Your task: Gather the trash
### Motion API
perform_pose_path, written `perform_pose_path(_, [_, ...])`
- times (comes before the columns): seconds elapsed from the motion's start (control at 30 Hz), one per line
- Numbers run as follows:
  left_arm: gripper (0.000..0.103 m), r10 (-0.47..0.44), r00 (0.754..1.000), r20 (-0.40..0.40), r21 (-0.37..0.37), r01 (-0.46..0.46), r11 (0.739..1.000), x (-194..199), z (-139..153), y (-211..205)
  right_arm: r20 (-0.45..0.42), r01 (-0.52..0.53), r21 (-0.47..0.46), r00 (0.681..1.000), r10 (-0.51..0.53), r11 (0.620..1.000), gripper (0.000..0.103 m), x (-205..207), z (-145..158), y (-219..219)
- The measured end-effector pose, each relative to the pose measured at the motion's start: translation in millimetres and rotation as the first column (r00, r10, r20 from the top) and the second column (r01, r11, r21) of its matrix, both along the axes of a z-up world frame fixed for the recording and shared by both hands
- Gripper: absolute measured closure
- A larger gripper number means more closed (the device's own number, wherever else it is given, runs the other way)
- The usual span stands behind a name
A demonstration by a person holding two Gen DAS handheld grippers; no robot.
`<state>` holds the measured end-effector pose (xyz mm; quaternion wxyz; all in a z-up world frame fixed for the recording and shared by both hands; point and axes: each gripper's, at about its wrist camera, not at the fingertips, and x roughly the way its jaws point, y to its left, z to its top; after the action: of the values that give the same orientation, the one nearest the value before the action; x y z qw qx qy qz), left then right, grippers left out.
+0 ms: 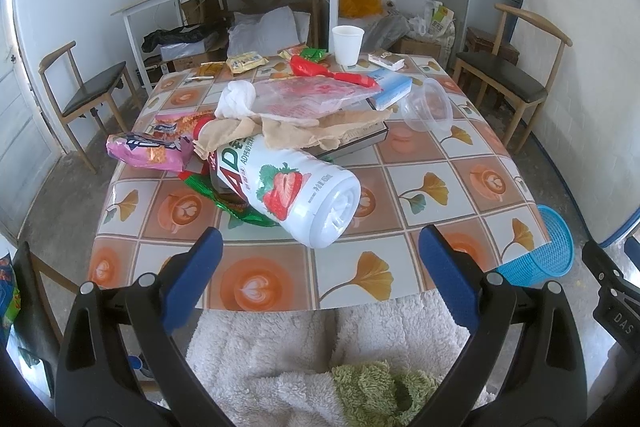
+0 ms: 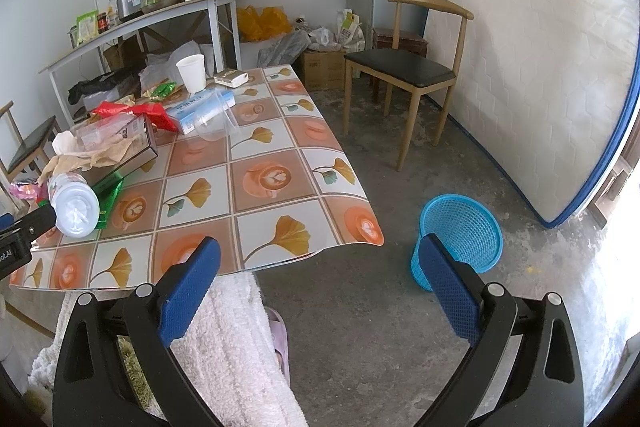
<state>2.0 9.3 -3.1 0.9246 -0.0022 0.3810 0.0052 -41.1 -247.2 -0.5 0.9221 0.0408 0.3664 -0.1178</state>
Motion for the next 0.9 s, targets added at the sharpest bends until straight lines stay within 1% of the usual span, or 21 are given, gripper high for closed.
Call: perform_pose_path(0.9, [0.009,-0.002,1.000,-0.001,0.001,0.002,1.000,-0.2,-0.4,0.0,0.004,-0.003,0.004,1.000,0.003,1.000,0.006,1.3,2.5,3.3])
